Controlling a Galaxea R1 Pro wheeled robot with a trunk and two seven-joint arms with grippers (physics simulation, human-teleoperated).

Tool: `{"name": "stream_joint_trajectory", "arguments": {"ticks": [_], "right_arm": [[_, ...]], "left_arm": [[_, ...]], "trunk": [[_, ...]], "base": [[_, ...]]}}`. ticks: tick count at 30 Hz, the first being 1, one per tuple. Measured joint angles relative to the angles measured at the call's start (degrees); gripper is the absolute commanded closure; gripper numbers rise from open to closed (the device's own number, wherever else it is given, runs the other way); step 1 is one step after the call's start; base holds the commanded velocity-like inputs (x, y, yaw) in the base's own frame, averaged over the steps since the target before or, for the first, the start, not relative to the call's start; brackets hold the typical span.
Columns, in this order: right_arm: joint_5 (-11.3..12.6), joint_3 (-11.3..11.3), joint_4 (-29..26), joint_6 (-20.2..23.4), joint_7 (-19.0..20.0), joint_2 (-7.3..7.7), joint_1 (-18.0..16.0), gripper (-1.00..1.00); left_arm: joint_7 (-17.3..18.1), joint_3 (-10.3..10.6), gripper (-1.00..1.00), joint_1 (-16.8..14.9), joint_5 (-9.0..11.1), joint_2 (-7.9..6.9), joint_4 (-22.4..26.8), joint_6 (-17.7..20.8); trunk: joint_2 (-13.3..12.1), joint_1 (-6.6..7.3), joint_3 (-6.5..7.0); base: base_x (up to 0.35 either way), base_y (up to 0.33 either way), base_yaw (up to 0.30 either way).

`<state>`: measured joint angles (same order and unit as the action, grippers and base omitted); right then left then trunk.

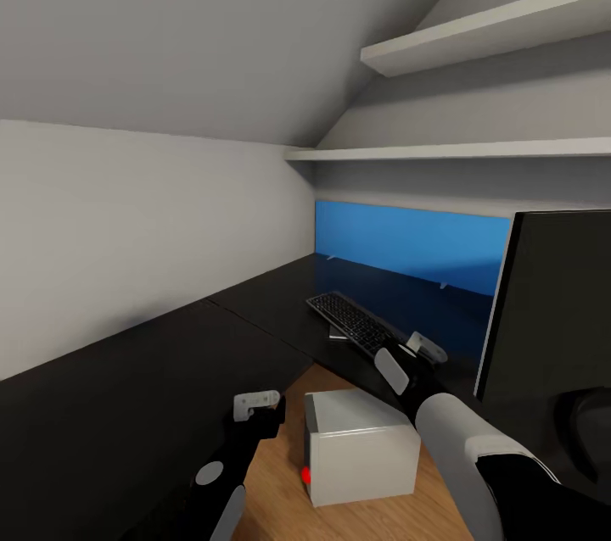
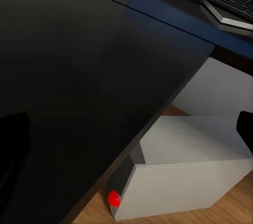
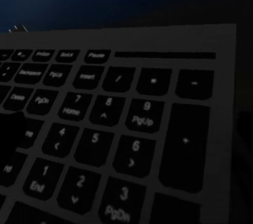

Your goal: In the bedroom, organize the workspace by keeping the computer under the desk, ensuring the monitor is on the desk, placing the keyboard on the desk next to the monitor, placing the mouse on the desk next to the keyboard, moving the folder from the swivel chair onto the desk next to the mouse, stacking the notebook on top of the folder with the pen on top of the notebook, and positioning the swivel chair next to the desk.

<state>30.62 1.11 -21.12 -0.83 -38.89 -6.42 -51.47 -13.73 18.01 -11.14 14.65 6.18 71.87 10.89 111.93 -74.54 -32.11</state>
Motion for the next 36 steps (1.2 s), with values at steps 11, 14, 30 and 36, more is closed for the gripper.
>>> {"name": "stream_joint_trajectory", "arguments": {"ticks": [11, 14, 30, 36], "right_arm": [[-0.1, 0.0, -0.1, -0.2, -0.1, 0.0, 0.0, -1.0], [-0.1, 0.0, -0.1, -0.2, -0.1, 0.0, 0.0, -1.0], [-0.2, 0.0, -0.2, -0.2, -0.1, 0.0, 0.0, -1.0], [-0.2, -0.1, -0.1, -0.2, 0.0, 0.02, 0.0, -1.0]], "left_arm": [[0.0, 0.0, -1.0, 0.0, 0.0, 0.0, 0.0, 0.0], [0.0, 0.0, -1.0, 0.0, 0.0, 0.0, -0.7, 0.0], [-0.2, 0.1, -1.0, 0.0, 0.6, 0.07, -2.3, 0.2], [-0.2, 0.1, -1.0, 0.0, 0.6, 0.02, -2.3, 0.2]], "trunk": [[0.0, 0.0, 0.0], [-1.2, 0.65, 0.53], [-6.0, 3.29, 2.68], [-6.0, 3.29, 2.68]], "base": [[0.0, 0.0, 0.0], [0.0, 0.0, 0.0], [0.0, 0.0, 0.0], [0.0, 0.0, 0.0]]}}
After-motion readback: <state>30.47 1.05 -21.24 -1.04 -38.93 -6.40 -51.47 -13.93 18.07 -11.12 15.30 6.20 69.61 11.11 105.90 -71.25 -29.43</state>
